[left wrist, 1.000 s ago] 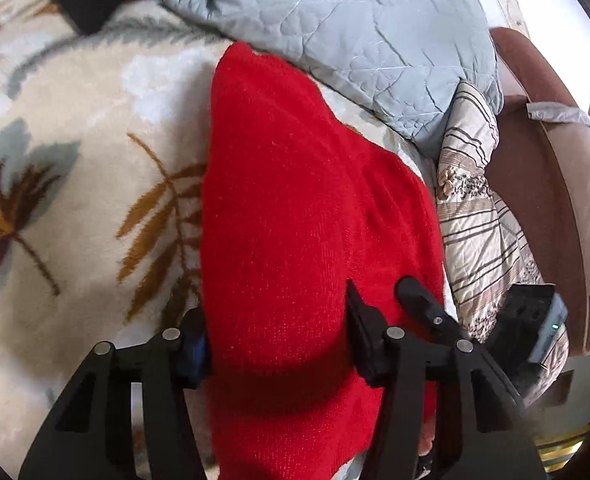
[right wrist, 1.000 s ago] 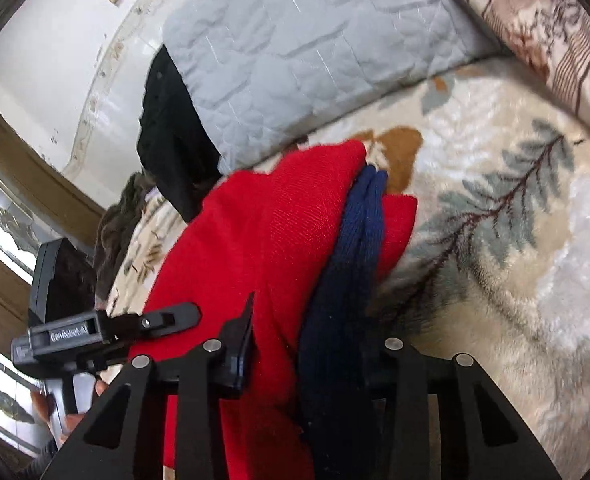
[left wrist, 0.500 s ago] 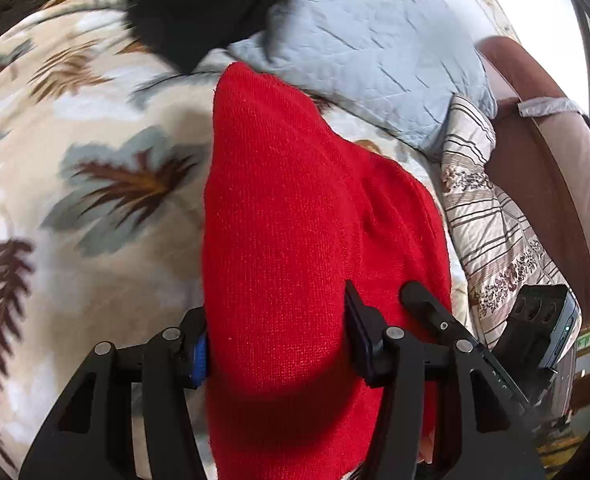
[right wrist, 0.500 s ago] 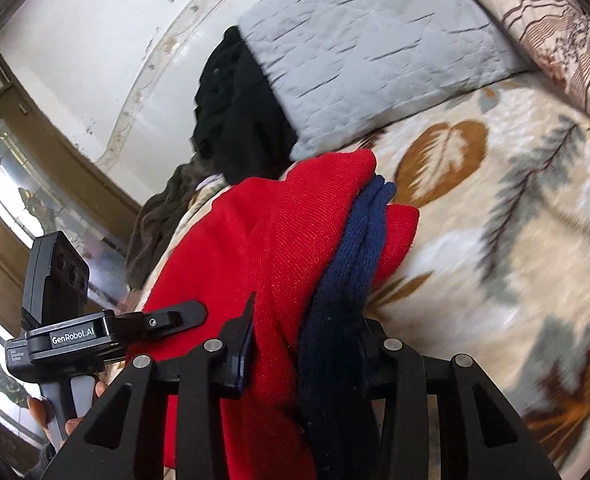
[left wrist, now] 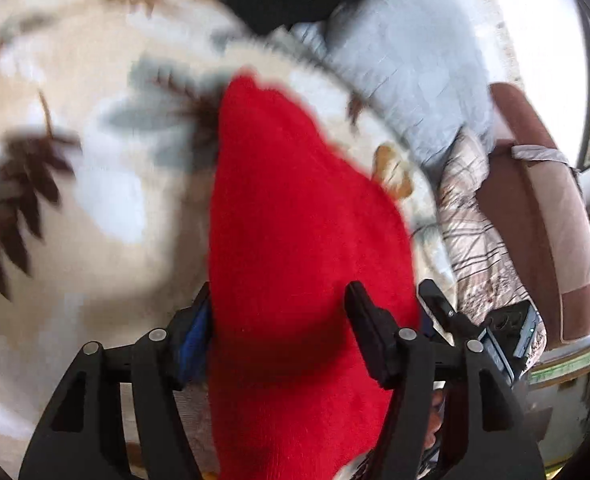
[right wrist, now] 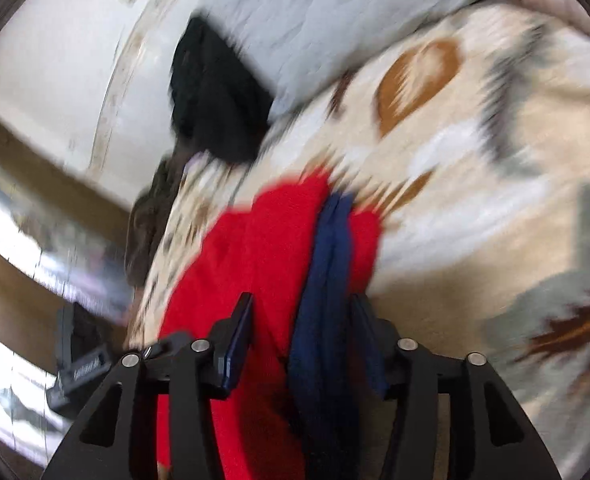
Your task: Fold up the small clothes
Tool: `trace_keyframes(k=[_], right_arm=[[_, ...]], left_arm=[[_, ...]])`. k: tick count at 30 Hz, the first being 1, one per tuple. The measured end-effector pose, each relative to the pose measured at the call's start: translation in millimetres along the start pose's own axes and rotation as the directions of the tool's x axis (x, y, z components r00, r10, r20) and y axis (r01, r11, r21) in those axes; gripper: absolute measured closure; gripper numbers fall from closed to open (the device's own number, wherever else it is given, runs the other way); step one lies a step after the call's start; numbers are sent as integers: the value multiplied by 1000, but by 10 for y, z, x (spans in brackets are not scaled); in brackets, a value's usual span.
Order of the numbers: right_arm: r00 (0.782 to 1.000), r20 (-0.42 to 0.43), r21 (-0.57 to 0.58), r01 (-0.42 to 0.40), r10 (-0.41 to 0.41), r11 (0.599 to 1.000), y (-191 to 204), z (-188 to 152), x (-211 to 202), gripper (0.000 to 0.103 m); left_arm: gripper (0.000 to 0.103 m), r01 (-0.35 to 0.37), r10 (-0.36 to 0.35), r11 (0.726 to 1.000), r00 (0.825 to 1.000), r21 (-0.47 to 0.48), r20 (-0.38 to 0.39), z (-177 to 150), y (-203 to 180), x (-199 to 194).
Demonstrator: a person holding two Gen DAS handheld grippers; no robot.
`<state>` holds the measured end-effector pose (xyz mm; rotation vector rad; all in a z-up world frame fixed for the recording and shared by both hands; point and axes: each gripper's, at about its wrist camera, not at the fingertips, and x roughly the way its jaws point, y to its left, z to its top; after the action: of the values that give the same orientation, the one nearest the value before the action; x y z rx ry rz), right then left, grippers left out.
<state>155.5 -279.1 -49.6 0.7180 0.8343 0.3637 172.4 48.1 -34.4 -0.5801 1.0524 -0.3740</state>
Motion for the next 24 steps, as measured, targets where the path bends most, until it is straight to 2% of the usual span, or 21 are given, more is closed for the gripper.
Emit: trace_keyframes(k=[1, 3, 4, 5, 6, 7, 8, 9, 10, 13, 15, 17, 18, 20, 22, 24], right_arm=[[998, 57, 8, 14, -14, 1000, -3, 40, -106, 51], [987, 152, -69, -35, 45, 997, 97, 127, -252, 55], [986, 155, -102, -44, 59, 994, 142, 124, -256, 56], [987, 136, -161, -64, 87, 985, 235, 138, -208, 62], [989, 114, -200, -71, 95, 977, 289, 127, -155, 73], [995, 73, -250, -47, 67, 967, 367, 99, -38, 80], [1000, 28, -290, 9, -1, 957, 400, 65, 97, 92], [996, -5, -326, 86, -93, 941, 416, 25, 245, 94], [984, -18, -367, 156, -175, 917, 392, -35, 379, 94], [984, 16, -374, 173, -180, 911, 440, -32, 295, 93], [989, 37, -368, 149, -146, 918, 464, -30, 143, 85], [998, -21, -386, 44, -56, 921, 518, -80, 28, 86], [998, -43, -413, 20, -41, 910, 571, -131, 4, 86], [995, -63, -502, 31, -73, 864, 626, -282, -49, 86], [982, -86, -567, 89, -166, 819, 633, -425, 17, 89], [980, -68, -570, 115, -186, 814, 602, -478, 32, 90]], left_arm=[[40, -18, 18, 1000, 999, 22, 37, 32, -39, -73], [36, -67, 58, 995, 992, 70, 115, 83, -115, -174], [35, -97, 84, 990, 988, 100, 130, 101, -173, -160], [35, -118, 103, 986, 987, 122, 125, 116, -206, -106], [35, -153, 138, 977, 985, 147, 108, 111, -234, -13], [35, -205, 193, 964, 977, 170, 87, 97, -246, 102], [31, -259, 251, 946, 966, 193, 66, 75, -238, 212], [25, -282, 278, 936, 959, 212, 46, 58, -226, 328], [23, -281, 279, 938, 960, 205, 39, 57, -188, 372], [21, -235, 234, 960, 972, 149, 27, 137, -88, 252], [22, -220, 216, 966, 975, 134, 44, 139, -81, 102], [22, -213, 202, 963, 976, 167, 79, 62, -143, -64], [22, -231, 215, 952, 972, 200, 97, -4, -183, -132], [22, -289, 270, 917, 957, 273, 109, -123, -261, -152], [20, -345, 328, 877, 938, 334, 110, -228, -306, -53], [20, -392, 356, 847, 920, 359, 164, -302, -361, -39]])
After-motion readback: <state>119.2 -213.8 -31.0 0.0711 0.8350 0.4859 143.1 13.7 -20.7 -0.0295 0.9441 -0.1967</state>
